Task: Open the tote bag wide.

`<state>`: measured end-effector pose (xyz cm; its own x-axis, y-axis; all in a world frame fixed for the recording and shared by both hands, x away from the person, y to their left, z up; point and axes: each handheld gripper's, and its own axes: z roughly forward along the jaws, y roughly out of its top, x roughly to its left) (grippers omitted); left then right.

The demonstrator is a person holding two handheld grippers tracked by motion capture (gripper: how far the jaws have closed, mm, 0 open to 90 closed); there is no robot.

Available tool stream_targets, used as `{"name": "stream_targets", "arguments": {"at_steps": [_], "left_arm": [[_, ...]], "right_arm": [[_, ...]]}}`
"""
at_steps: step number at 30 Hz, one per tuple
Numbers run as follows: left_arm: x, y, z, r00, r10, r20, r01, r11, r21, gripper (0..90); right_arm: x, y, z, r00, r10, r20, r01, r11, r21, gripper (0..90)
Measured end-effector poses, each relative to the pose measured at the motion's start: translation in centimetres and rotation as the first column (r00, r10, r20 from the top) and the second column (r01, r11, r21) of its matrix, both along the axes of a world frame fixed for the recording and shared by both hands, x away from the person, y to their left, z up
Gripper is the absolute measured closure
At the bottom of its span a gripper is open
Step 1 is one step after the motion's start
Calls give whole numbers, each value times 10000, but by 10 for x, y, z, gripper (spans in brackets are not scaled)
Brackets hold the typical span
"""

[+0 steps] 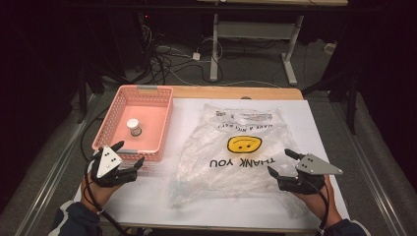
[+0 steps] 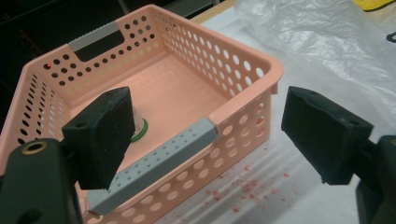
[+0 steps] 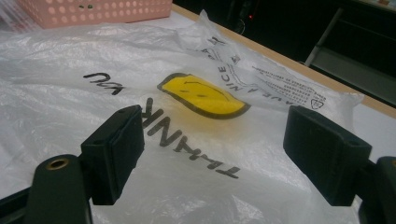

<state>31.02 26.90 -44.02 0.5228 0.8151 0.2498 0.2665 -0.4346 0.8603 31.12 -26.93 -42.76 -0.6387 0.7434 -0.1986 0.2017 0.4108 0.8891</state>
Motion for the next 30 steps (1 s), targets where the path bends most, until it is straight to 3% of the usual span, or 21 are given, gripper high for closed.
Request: {"name": "stream_targets", "arguments": {"at_steps": [7, 8, 12, 13, 16, 18, 21, 24, 25, 27, 28, 30], "left_arm": [[0, 0, 1, 10000, -10, -2, 10, 10000, -28, 170], [-1, -1, 0, 10000, -34, -19, 35, 9998, 217, 170], [-1, -1, -3, 9996, -114, -258, 128, 9984, 542, 171], [-2, -1, -2, 9997, -147, -192, 157, 9984, 546, 173], [-3, 0, -2, 9996, -199, -183, 207, 9989, 428, 175], [-4, 0, -2, 9998, -158, -122, 164, 9983, 562, 174], [-4, 1, -1, 9999, -107, -91, 112, 9987, 505, 174], [-2, 0, 0, 10000, -46, -18, 47, 9984, 567, 174], [-2, 0, 0, 10000, -46, -18, 47, 9984, 567, 174], [0, 0, 2, 10000, -8, 85, 2, 9975, 703, 174], [4, 3, 3, 9999, 5, 109, -12, 9981, 610, 175], [5, 3, 3, 9999, 19, 118, -26, 9979, 644, 175]], "right_arm": [[6, -4, -2, 9999, -139, -74, 139, 9999, 7, 229], [7, -6, -2, 9997, -206, -93, 207, 9998, 23, 237], [12, -11, 3, 9988, -464, 152, 464, 9989, -15, 265], [18, -16, 8, 9971, -681, 331, 685, 9976, -112, 286], [26, -21, 13, 9950, -964, 275, 967, 9953, -104, 324], [46, -29, 22, 9903, -1376, 181, 1378, 9904, -140, 353], [77, -31, 27, 9895, -1443, 59, 1444, 9880, -539, 390], [121, -29, 22, 9842, -1636, -677, 1533, 9787, -1367, 420], [136, -30, 18, 9786, -1856, -892, 1714, 9742, -1466, 425], [165, -34, 10, 9567, -2328, -1749, 2210, 9716, -842, 428], [176, -34, 6, 9472, -2553, -1939, 2447, 9665, -773, 428], [194, -32, -5, 9296, -2868, -2314, 2713, 9576, -968, 421]]}}
